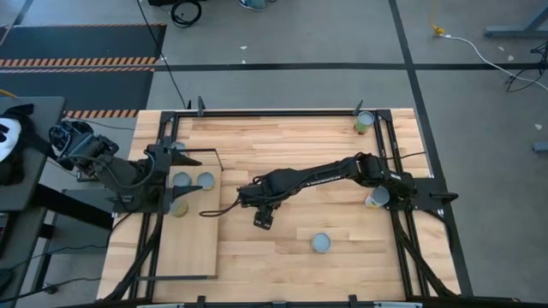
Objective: Pick and place cans onto a shelf
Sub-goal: Put the canned carrots on the shelf
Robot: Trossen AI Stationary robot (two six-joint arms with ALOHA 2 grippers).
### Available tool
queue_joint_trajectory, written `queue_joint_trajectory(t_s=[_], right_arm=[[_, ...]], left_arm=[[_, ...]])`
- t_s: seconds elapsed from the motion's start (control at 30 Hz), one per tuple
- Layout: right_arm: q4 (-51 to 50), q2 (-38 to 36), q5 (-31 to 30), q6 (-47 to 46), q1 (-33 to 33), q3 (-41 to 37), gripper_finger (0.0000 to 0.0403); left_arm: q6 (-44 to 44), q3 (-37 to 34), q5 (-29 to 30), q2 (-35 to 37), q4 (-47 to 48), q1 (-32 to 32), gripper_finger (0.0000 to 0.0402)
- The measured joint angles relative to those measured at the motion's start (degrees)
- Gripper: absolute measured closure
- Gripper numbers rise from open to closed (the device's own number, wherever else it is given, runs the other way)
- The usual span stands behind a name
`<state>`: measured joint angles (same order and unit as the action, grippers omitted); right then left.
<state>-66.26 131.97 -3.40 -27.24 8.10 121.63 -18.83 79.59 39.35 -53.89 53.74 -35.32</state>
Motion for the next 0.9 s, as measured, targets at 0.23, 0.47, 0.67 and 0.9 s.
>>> queue_joint_trajectory(t_s=[0.23,0.47,0.67,0.9], right_arm=[[-7.13,-0.38,-1.02,1.19,0.72,8.24,0.0024],[-18.31,-5.72,-8.52,4.98,3.38,6.31,0.0029],[-12.22,-10.18,-13.24,6.86,2.79,-7.28,0.0029],[4.00,-10.96,-14.28,7.92,1.92,-18.99,0.0029]], left_arm=[[1.24,-0.02,0.00,0.20,-0.28,1.68,0.0108],[-8.14,-0.67,-3.01,0.69,9.50,3.03,0.0108],[-17.38,-9.12,-5.56,0.66,9.65,0.68,0.0108],[-23.16,-21.27,-6.59,0.37,0.73,-0.28,0.0108]])
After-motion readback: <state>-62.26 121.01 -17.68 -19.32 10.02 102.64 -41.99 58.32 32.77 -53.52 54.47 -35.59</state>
